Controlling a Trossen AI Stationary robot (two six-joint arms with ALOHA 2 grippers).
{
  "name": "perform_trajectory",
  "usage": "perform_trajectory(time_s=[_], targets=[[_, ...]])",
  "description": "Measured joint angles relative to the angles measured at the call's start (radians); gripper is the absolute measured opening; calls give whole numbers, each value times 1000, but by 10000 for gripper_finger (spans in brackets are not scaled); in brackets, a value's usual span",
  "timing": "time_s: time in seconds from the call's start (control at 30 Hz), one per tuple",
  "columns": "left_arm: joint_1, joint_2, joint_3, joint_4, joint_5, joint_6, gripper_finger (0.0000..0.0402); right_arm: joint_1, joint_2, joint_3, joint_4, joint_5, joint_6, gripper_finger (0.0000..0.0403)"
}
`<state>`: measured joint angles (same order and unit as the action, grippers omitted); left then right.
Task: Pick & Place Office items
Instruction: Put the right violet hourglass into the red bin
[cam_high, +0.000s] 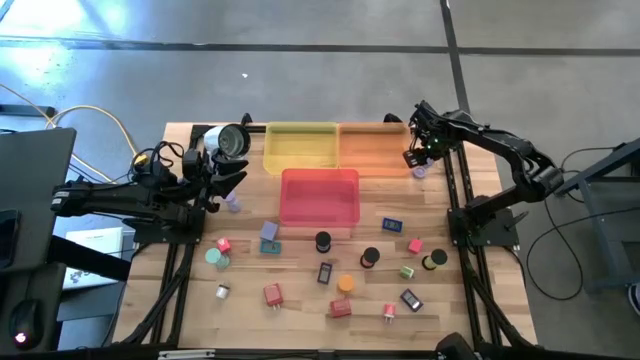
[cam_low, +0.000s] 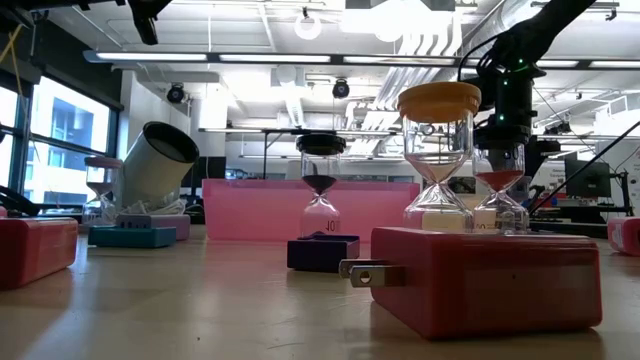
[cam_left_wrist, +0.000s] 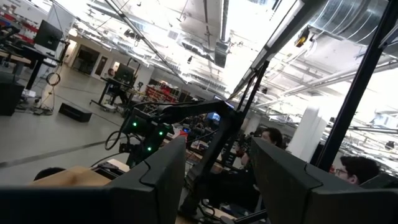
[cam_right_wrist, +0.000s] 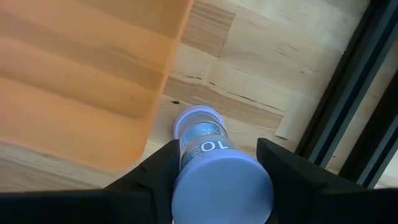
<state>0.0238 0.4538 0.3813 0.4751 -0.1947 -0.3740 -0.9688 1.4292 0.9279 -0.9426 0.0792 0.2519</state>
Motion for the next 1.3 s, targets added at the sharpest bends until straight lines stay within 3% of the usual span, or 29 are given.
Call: perform_trajectory(time_s=[0.4, 0.7, 1.03, 1.3], targets=[[0, 0, 0, 0, 0, 48, 177, 9, -48, 0, -69, -2, -73, 182], [0, 6, 0, 1, 0, 48, 177, 87, -193, 111, -310, 37, -72, 182], [0, 85, 0, 1, 0, 35, 177, 351, -246, 360, -397, -4, 23, 182], [0, 164, 0, 5, 0, 3, 177, 576, -173, 486, -247, 0, 93, 182]])
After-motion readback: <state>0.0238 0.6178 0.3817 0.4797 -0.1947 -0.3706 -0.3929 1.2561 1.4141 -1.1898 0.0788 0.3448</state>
